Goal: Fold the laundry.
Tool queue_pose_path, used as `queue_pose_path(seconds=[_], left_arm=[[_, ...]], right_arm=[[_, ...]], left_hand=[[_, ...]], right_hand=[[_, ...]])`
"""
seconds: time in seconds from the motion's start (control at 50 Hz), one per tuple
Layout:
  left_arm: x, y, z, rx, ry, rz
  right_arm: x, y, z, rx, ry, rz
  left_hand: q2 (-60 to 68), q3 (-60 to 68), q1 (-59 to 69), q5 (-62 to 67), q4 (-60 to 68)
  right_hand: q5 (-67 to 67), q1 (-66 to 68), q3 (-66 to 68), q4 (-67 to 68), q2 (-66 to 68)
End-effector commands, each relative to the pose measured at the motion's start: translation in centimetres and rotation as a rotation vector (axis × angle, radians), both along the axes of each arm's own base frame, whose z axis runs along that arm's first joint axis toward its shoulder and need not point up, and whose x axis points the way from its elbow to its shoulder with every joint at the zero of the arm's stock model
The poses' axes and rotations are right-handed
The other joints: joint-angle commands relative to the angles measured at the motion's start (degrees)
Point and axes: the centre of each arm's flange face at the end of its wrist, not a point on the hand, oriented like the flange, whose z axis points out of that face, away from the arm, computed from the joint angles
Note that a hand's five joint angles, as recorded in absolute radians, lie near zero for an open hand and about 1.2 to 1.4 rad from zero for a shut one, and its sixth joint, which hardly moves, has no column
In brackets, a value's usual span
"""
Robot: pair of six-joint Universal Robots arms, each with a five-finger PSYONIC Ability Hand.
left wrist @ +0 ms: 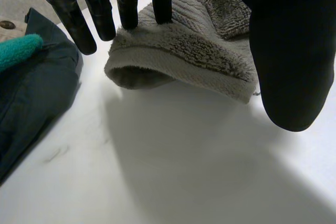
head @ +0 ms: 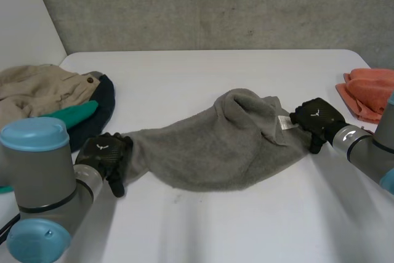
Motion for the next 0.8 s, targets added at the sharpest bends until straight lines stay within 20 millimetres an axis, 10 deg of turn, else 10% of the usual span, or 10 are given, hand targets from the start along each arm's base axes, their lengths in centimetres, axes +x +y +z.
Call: queue_pose_path(seconds=[0.02, 0.4, 0.52, 0.8], left_arm=[[-0.4, -0.6, -0.2, -0.028, -0.015, -0.014], [-1.3, -3.2, -0.1, -0.148, -0.044, -0.001], [-1.5, -4.0, -0.4, -0.166, -0.045, 0.007], [-2.4, -5.1, -1.0, -0.182, -0.031, -0.011]], right_arm=[[0.4, -0.6, 0.0, -0.03, -0.025, -0.003], [1.9, -1.4, -0.2, -0.062, -0.047, 0.009], [2.3, -1.4, 0.3, -0.066, -0.068, 0.014], [1.7, -0.6, 1.8, -0.003, -0.085, -0.037]], left_hand=[[-0.6, -0.4, -0.5, -1.2, -0.1], [2.7, 2.9, 2.8, 2.1, 3.3], [6.4, 6.6, 6.5, 5.8, 6.9], [13.7, 13.8, 13.8, 13.0, 14.2]], right_hand=[[9.7, 6.1, 5.9, 6.0, 6.2], [16.9, 13.3, 13.2, 13.3, 13.4], [48.2, 44.6, 44.5, 44.6, 44.7], [48.2, 44.7, 44.5, 44.6, 44.7]])
